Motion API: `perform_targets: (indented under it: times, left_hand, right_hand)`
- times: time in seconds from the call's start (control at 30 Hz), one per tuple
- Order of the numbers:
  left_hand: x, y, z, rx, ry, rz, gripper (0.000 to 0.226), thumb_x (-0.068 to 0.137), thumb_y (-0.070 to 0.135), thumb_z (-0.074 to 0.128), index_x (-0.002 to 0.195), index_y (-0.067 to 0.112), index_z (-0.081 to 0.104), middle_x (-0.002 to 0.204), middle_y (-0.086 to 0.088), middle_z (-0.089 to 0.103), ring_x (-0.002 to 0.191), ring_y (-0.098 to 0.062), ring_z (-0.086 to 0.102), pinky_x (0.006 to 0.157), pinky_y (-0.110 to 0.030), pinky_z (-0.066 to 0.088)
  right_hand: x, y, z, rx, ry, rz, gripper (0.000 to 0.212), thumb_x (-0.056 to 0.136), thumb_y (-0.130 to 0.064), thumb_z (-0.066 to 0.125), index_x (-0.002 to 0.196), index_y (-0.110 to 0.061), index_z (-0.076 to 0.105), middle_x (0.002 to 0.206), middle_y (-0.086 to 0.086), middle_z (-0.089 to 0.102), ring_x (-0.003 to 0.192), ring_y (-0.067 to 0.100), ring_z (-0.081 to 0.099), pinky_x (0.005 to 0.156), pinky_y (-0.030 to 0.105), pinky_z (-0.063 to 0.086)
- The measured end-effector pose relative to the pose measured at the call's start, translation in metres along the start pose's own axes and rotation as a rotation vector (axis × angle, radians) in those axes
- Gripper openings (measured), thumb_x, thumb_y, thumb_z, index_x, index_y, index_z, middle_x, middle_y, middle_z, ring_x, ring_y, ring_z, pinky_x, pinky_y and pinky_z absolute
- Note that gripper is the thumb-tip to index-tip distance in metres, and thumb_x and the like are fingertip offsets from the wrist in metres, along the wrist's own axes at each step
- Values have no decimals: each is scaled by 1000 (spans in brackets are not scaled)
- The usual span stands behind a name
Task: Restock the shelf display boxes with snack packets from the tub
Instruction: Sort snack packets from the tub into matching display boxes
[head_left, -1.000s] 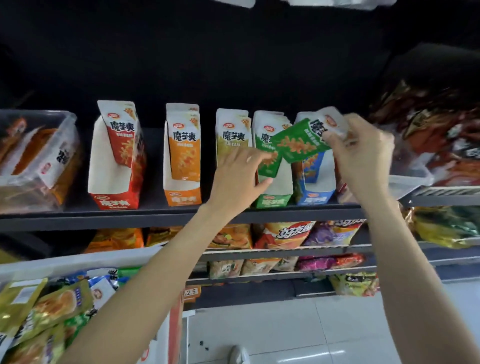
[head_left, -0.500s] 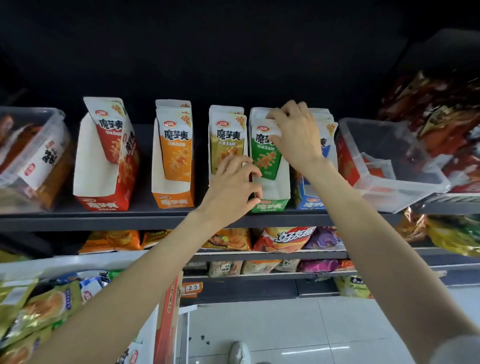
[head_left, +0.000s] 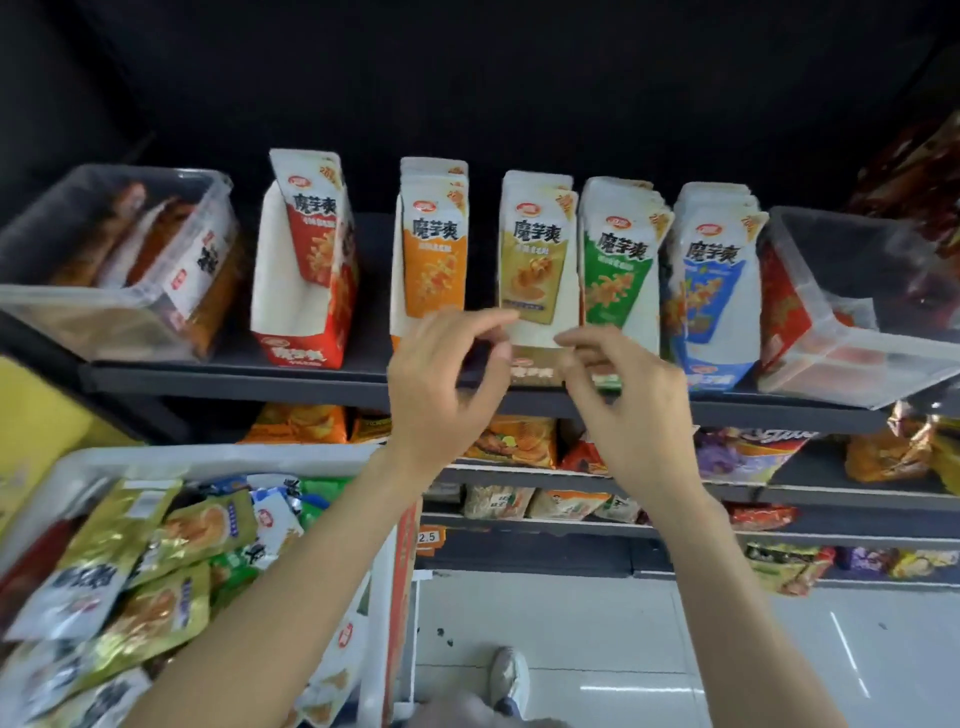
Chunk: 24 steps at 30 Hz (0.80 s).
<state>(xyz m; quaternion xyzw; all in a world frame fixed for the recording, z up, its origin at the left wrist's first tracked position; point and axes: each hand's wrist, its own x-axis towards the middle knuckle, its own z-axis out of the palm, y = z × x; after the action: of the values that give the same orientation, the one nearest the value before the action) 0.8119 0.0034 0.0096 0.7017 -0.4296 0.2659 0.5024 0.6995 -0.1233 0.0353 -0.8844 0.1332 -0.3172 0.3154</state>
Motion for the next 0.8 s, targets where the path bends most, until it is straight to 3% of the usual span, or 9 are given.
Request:
perform_targets:
  times: [0.13,0.23,0.3,0.37,0.43,0.5,0.6,0.67,0.8]
  left_hand:
    - [-52,-15,-79,64,19,-190,19,93,17,50,97,8,66,84,3,64,77,-13,60,73,-24,48]
    - [-101,-42,-141,311,-176,-284,23,92,26,51,92,11,69,85,5,67,79,-13,60,75,-27,44]
    - [-129,-65,-176,531,-342,-297,21,86,30,53,90,17,69,83,5,68,82,-20,62,78,-34,43]
    - [-152,-85,-203,654,-464,-323,16,80,31,59,89,20,67,80,3,67,84,-26,64,80,-39,46]
    - [-170,-98,-218,672,-599,-402,25,75,30,73,98,23,69,92,2,69,94,-27,64,83,-44,49]
    - [-182,-106,-224,662,-738,-448,37,74,40,72,107,25,67,107,4,67,106,-25,59,89,-48,48]
    - [-186,-113,-223,643,-861,-451,52,73,53,66,118,26,63,118,4,61,116,-23,52,94,-47,44]
    - [-187,-115,-220,632,-892,-436,57,72,51,73,121,25,62,121,3,59,121,-24,48,96,-48,43]
    - [-188,-117,-219,621,-869,-425,56,73,52,72,122,26,62,125,3,57,124,-23,45,98,-46,40]
  right_hand:
    - [-44,-40,54,55,-290,-59,11,90,-18,58,94,-20,68,84,-10,68,73,6,63,64,30,53]
    - [-67,-62,104,47,-463,-88,15,86,-23,54,93,-21,67,87,-9,67,75,13,63,65,35,52]
    - [-77,-73,136,-11,-620,-90,20,91,-24,53,107,-22,65,104,-6,65,91,16,63,75,38,53]
    - [-83,-82,165,-168,-776,-87,30,93,-23,50,122,-21,58,122,-1,58,109,21,57,85,38,50]
    - [-89,-88,194,-355,-894,-92,33,91,-14,48,124,-13,52,120,7,57,110,29,56,81,38,47]
    - [-95,-90,219,-536,-952,-112,32,88,-6,47,120,-7,50,113,12,59,103,32,58,74,35,44]
    - [-99,-84,246,-720,-996,-57,35,88,-11,53,122,-4,48,116,13,59,106,30,58,80,35,44]
    - [-100,-82,256,-772,-997,-10,41,89,-17,56,126,-3,44,121,13,57,110,30,57,83,35,44]
    - [-95,-81,254,-756,-908,-12,38,89,-13,60,124,-7,46,113,9,62,103,27,62,71,32,41]
